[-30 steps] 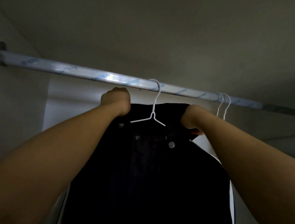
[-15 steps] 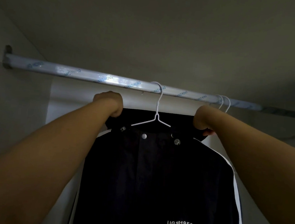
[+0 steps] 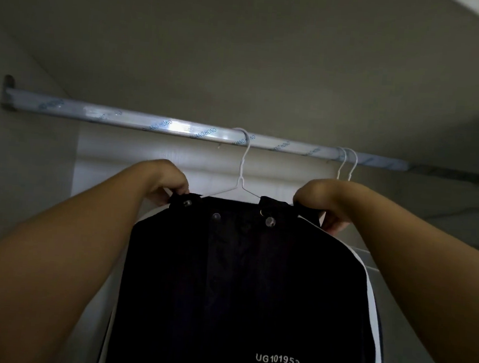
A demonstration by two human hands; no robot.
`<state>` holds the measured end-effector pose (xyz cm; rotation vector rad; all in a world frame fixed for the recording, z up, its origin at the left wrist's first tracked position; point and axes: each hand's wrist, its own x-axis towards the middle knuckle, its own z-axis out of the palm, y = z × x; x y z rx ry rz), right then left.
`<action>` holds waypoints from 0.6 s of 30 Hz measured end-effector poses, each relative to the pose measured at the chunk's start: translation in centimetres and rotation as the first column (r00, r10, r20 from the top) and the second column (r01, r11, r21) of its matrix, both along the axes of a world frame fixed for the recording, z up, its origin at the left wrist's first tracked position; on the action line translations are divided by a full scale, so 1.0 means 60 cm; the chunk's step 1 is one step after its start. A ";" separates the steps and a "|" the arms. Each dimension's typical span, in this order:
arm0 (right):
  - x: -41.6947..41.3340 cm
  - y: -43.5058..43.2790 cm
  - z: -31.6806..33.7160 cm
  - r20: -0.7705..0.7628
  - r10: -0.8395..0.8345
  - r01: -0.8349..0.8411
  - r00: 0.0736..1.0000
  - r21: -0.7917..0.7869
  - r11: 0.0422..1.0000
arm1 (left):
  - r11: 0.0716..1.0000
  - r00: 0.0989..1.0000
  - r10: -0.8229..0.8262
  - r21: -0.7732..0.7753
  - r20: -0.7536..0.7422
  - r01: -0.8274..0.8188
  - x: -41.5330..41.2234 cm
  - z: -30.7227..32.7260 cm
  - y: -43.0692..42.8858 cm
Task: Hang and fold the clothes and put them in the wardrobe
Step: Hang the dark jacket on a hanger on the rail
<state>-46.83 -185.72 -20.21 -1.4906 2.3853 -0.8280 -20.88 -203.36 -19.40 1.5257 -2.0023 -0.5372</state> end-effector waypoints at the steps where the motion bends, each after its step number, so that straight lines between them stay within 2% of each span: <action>1: -0.001 0.006 -0.004 0.011 0.017 -0.017 1.000 0.013 1.000 | 1.000 0.999 -0.022 0.002 0.040 0.022 0.002 -0.003 0.008; 3: 0.002 0.015 -0.011 -0.042 0.012 -0.013 0.999 -0.017 1.000 | 0.997 0.992 -0.073 0.025 0.101 0.071 0.002 -0.008 0.025; 4: 0.004 0.018 -0.013 -0.127 -0.006 -0.002 0.992 -0.061 0.998 | 0.996 0.992 -0.091 0.003 0.084 0.091 0.000 -0.006 0.032; 7: 0.024 0.035 -0.026 -0.371 -0.069 -0.005 0.926 -0.193 0.981 | 0.970 0.983 -0.182 -0.165 -0.011 0.177 -0.019 0.002 0.064; 10: 0.041 0.052 -0.053 -0.455 -0.048 -0.080 0.889 -0.256 0.963 | 0.922 0.921 -0.343 -0.251 -0.184 0.294 -0.049 0.000 0.104; 12: 0.053 0.063 -0.077 -0.522 -0.033 -0.131 0.852 -0.274 0.953 | 0.881 0.881 -0.419 -0.333 -0.220 0.336 -0.069 -0.010 0.132; 15: 0.083 0.077 -0.107 -0.562 -0.052 -0.170 0.825 -0.335 0.927 | 0.835 0.900 -0.410 -0.459 -0.149 0.305 -0.086 -0.034 0.163; 18: 0.124 0.090 -0.119 -0.579 -0.043 -0.225 0.814 -0.384 0.896 | 0.839 0.933 -0.312 -0.512 -0.179 0.182 -0.071 -0.047 0.182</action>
